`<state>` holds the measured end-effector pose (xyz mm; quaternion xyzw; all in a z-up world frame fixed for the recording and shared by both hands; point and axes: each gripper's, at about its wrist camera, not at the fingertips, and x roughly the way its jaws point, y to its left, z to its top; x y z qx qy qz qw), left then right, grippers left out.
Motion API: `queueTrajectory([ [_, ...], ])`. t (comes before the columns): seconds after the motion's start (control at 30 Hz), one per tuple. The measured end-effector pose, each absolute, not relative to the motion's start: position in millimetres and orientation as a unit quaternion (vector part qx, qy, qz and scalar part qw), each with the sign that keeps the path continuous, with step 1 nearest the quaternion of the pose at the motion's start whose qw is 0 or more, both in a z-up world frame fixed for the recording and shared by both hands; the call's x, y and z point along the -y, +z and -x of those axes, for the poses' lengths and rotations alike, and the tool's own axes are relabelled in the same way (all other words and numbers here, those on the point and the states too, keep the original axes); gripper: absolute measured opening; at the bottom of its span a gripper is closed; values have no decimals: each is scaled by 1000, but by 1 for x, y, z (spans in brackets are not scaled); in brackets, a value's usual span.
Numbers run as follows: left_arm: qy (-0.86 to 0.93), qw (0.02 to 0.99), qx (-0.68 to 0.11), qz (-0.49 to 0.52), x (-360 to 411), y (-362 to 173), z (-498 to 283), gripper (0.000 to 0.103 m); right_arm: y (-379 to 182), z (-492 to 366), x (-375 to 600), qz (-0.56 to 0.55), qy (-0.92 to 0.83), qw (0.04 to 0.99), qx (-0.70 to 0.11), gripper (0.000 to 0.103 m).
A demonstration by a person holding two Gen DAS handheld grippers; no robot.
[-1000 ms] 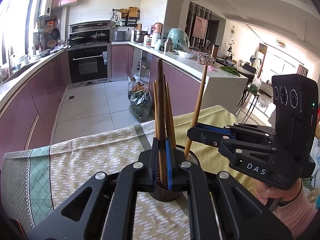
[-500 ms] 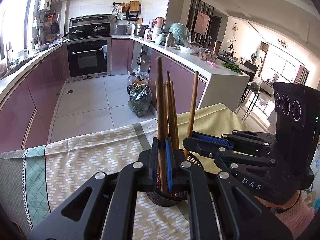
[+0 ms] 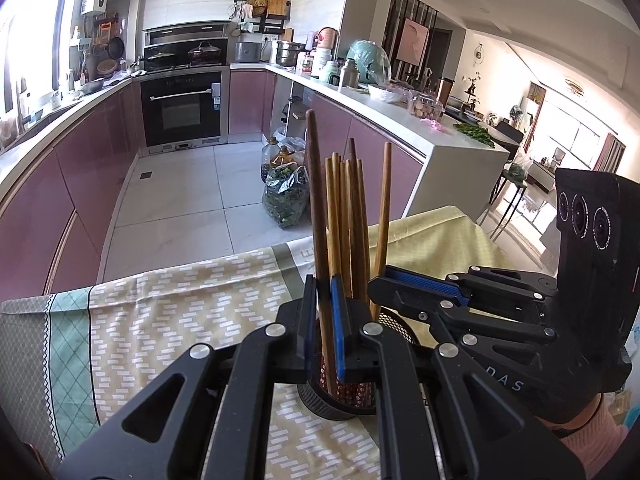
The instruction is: Organize utensils
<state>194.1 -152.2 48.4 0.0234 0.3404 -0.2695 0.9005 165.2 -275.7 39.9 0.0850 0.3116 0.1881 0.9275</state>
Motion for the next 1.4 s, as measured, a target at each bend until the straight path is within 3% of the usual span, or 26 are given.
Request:
queueTrajectory([
  [0.43, -270, 897, -348, -25, 154, 41, -195, 8, 37, -166, 273, -88, 176, 930, -311, 8],
  [0.5, -274, 895, -352, -20, 152, 37, -195, 21, 37, -164, 273, -87, 171, 931, -310, 8],
  [0.63, -264, 903, -339, -15, 142, 33, -185, 30, 36, -156, 274, -83, 168, 934, -305, 9],
  [0.7, -256, 911, -324, -13, 135, 34, -176, 43, 37, -148, 274, -79, 166, 937, -297, 21],
  [0.77, -245, 920, -306, -14, 127, 34, -163, 51, 38, -138, 273, -77, 167, 940, -287, 32],
  [0.8, -237, 925, -297, -14, 123, 34, -157, 61, 38, -133, 272, -74, 167, 942, -283, 34],
  [0.87, -218, 935, -280, -5, 111, 35, -145, 84, 37, -121, 270, -68, 158, 947, -271, 54],
  [0.93, -196, 944, -265, -1, 99, 35, -133, 86, 37, -111, 268, -63, 150, 953, -257, 58],
  [0.97, -185, 948, -259, 0, 93, 35, -128, 89, 36, -106, 266, -59, 145, 955, -252, 65],
  [1.0, -171, 953, -251, 1, 87, 35, -122, 96, 35, -101, 265, -58, 142, 957, -247, 69],
  [1.17, -125, 966, -224, 3, 61, 31, -99, 98, 30, -81, 259, -45, 120, 967, -220, 91],
  [1.27, -100, 972, -213, 4, 46, 26, -85, 98, 28, -71, 254, -42, 116, 970, -210, 97],
  [1.4, -80, 978, -195, 1, 31, 24, -67, 98, 27, -59, 247, -37, 114, 973, -195, 96],
])
